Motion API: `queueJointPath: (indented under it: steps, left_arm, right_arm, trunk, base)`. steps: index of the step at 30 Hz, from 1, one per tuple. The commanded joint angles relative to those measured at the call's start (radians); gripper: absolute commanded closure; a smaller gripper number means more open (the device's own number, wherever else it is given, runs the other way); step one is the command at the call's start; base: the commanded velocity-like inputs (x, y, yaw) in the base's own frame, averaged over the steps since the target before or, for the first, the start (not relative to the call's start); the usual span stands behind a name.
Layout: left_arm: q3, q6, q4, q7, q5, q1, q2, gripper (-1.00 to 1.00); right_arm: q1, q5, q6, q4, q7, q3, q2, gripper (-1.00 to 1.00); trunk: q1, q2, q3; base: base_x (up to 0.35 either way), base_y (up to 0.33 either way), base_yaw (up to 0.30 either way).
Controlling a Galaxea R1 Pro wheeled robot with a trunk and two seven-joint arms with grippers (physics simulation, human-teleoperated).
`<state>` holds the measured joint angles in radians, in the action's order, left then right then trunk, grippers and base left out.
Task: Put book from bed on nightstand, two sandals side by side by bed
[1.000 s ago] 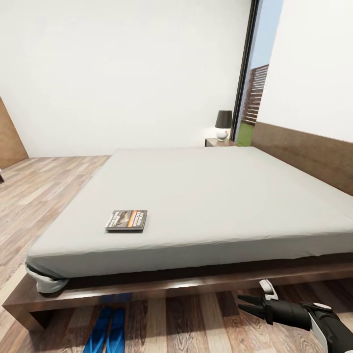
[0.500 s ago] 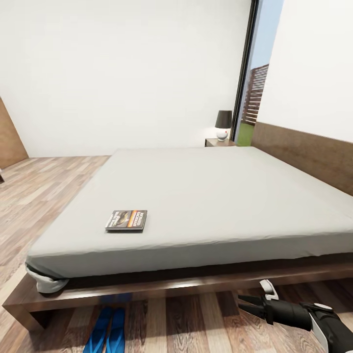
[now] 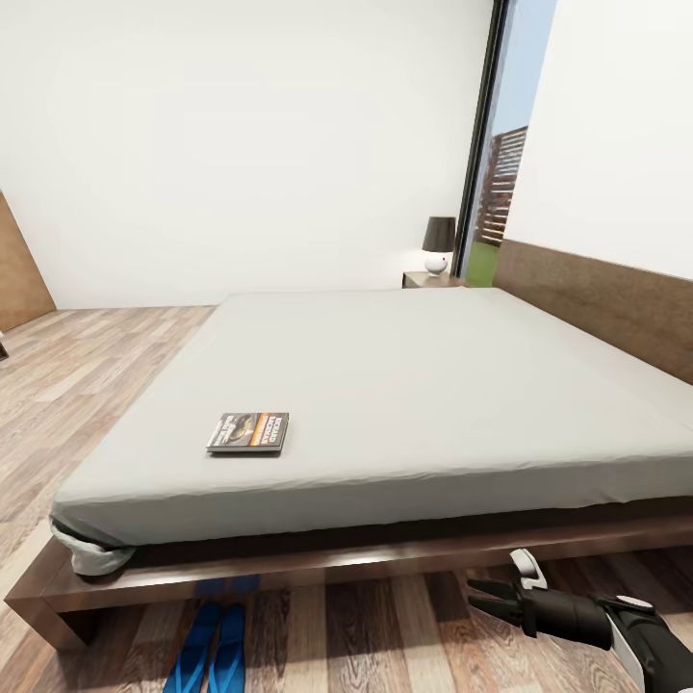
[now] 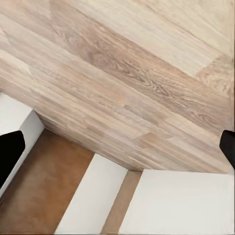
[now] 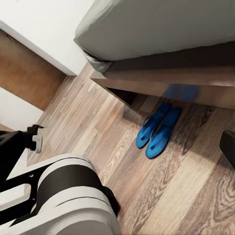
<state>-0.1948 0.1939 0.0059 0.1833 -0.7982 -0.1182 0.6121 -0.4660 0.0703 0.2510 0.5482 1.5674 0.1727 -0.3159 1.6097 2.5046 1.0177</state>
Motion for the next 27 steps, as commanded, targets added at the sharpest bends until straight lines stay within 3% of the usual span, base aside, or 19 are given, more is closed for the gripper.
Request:
queueJointPath:
  steps: [1, 10, 12, 19, 27]
  left_arm:
    - [0.006, 0.002, 0.0, 0.002, 0.015, -0.001, 0.0, -1.0]
    - [0.059, 0.001, 0.0, 0.005, 0.067, -0.002, -0.002, -1.0]
    - [0.084, 0.001, 0.0, 0.005, 0.098, -0.002, -0.002, -1.0]
    - [0.2, -0.022, -0.004, 0.004, 0.266, -0.002, -0.003, -1.0]
    - [0.247, -0.077, -0.003, 0.004, 0.351, -0.002, -0.003, -1.0]
  right_arm:
    - [0.0, 0.001, 0.01, 0.0, 0.003, 0.001, 0.0, -1.0]
    - [0.0, 0.001, 0.01, 0.0, 0.003, 0.001, 0.0, -1.0]
    - [0.0, 0.002, 0.01, 0.0, 0.003, 0.001, 0.0, -1.0]
    - [0.0, 0.002, 0.01, 0.001, 0.003, 0.002, -0.001, -1.0]
    - [0.0, 0.002, 0.01, 0.001, 0.003, 0.002, -0.003, -1.0]
  trunk:
    - [0.0, 0.0, 0.001]
    - [0.0, 0.0, 0.001]
    - [0.0, 0.0, 0.001]
    - [0.0, 0.0, 0.001]
    - [0.0, 0.0, 0.001]
  base:
    - [0.0, 0.0, 0.0]
    - [0.0, 0.0, 0.0]
    - [0.0, 0.0, 0.0]
    - [0.0, 0.0, 0.0]
    - [0.0, 0.0, 0.0]
